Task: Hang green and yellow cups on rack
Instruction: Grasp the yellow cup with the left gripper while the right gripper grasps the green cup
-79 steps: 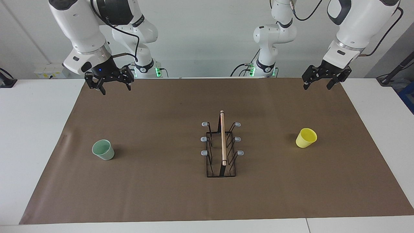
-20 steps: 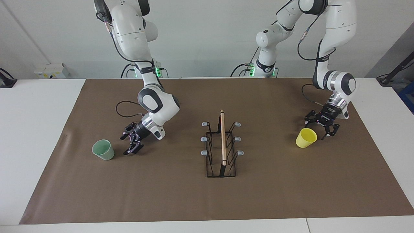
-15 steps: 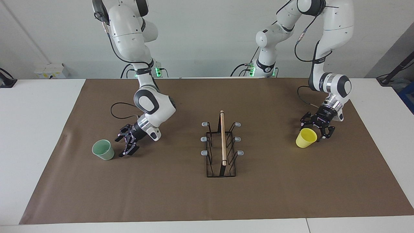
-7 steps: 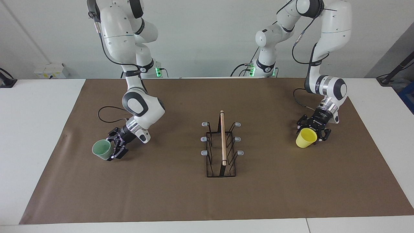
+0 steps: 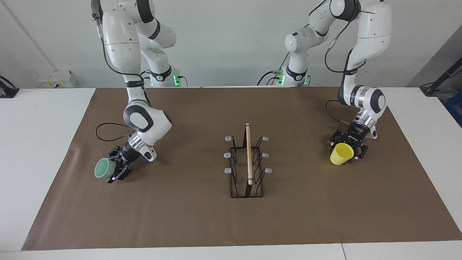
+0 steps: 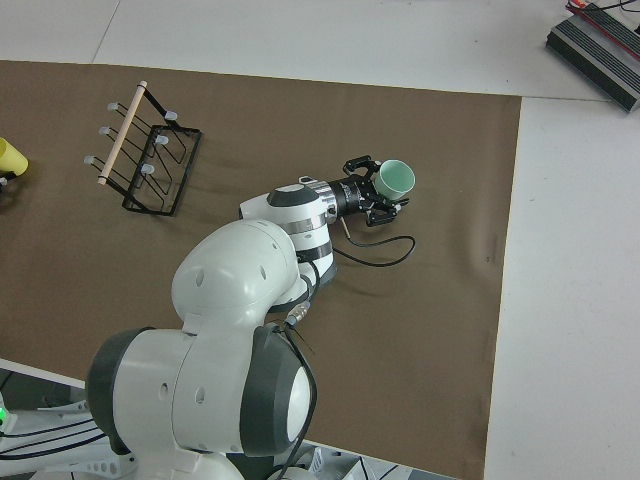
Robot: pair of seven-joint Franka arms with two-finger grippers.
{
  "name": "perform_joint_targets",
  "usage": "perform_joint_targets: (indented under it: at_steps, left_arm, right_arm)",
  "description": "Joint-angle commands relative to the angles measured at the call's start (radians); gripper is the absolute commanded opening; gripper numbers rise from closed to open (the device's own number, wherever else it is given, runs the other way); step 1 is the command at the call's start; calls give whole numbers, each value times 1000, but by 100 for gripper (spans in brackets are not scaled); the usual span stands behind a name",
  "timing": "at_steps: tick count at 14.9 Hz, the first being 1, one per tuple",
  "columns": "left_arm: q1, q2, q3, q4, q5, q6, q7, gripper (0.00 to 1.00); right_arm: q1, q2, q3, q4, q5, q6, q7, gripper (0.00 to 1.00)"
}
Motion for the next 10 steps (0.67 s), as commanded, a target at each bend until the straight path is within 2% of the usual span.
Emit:
perform_joint_targets:
  at_steps: [1, 3, 6, 7, 8, 9, 10]
  left_arm:
    - [-45, 21, 10, 24, -51, 30, 16, 99]
    - [-48, 25, 10, 27, -57, 34, 16, 97]
    - [-48, 25, 10, 27, -60, 45, 17, 72]
    - [-48, 25, 10, 26, -68, 51, 17, 58]
    - [-48, 25, 10, 26, -69, 54, 20, 28]
    - [-47, 25, 10, 24, -69, 54, 33, 7]
    - [-47, 24, 10, 24, -69, 54, 39, 0]
  right_arm:
    - [-20, 5, 8, 5, -38, 17, 17, 0]
    - [-20, 5, 8, 10, -38, 16, 14, 0]
    - [-20, 5, 9, 19, -29, 16, 9, 0]
    - [-17, 5, 9, 31, -21, 10, 9, 0]
    - [-16, 5, 9, 47, 2, 13, 1, 0]
    - [-20, 3, 9, 63, 26, 19, -32, 0]
    - [-20, 5, 11, 89, 52, 25, -79, 0]
